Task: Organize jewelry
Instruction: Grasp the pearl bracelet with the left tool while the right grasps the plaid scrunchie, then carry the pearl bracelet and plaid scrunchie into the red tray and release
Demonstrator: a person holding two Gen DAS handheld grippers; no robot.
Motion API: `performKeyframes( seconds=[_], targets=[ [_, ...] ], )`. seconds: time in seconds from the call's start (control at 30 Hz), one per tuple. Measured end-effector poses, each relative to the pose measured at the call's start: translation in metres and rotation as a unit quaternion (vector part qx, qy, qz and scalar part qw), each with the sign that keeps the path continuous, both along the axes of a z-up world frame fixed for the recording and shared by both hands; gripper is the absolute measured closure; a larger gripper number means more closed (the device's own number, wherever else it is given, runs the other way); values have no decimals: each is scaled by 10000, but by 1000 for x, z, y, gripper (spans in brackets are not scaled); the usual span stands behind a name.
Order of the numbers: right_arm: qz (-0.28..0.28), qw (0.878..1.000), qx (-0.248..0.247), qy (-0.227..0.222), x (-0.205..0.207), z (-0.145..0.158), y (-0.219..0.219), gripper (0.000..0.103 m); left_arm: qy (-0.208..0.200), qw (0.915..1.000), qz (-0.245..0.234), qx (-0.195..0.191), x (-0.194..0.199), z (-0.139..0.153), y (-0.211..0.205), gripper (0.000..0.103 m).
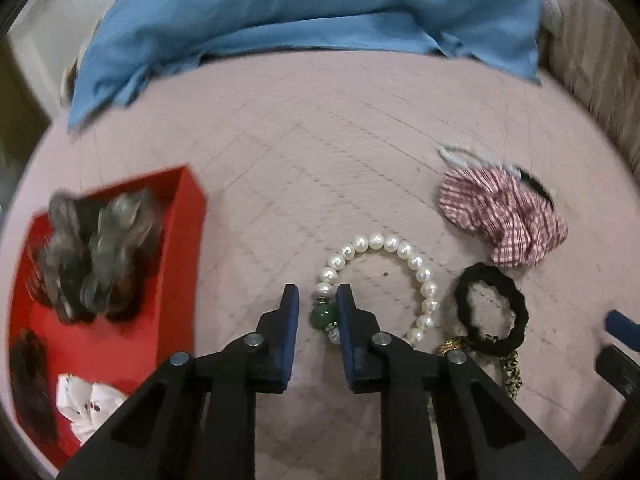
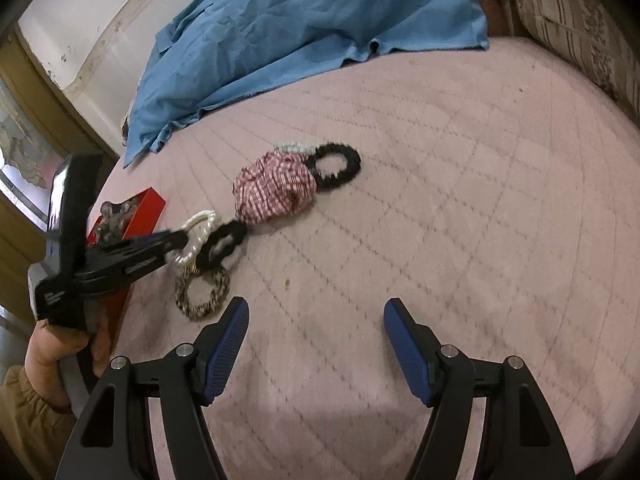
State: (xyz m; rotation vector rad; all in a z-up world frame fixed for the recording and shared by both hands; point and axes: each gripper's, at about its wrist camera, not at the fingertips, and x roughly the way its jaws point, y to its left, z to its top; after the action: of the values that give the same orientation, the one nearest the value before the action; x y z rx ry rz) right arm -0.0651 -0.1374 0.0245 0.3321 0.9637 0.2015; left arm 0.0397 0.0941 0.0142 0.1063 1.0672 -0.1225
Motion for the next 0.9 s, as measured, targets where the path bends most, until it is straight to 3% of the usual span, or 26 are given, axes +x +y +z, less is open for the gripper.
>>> performKeyframes(
  seconds=[0.1, 0.23, 0.33, 0.4, 0.47, 0.53, 0.57, 0.63, 0.9],
  targets=[
    [111, 9999, -33, -111, 19, 6, 7, 28, 27, 9994, 72, -335, 1, -1, 13, 84],
    [262, 9991, -139, -292, 50, 15, 24, 28, 9, 9988, 123, -474, 4, -5, 14, 83],
    [292, 9990, -188, -288, 73, 14, 36, 30, 21, 9976, 122, -684, 11, -8, 11, 70],
    [267, 9993, -182, -197, 86, 8, 40, 36, 19, 9971, 121, -753, 9, -7, 11, 60],
    [235, 9995, -181, -62, 98, 0, 42, 48, -30, 9976, 132, -686, 6, -7, 7, 60],
    [257, 9995, -183, 64, 106, -8, 44, 82, -93, 9979, 117, -628, 2, -5, 5, 80],
    [285, 9994, -166, 102, 108, -10, 44, 85, -78, 9981, 86, -601, 1, -5, 5, 94],
    [320, 9994, -131, 44, 105, -7, 43, 91, -16, 9972, 65, -743, -1, -3, 6, 94],
    [382, 9984, -173, -377, 77, 30, 39, 93, -126, 9913, 212, -1295, -21, 29, 20, 94]
  ],
)
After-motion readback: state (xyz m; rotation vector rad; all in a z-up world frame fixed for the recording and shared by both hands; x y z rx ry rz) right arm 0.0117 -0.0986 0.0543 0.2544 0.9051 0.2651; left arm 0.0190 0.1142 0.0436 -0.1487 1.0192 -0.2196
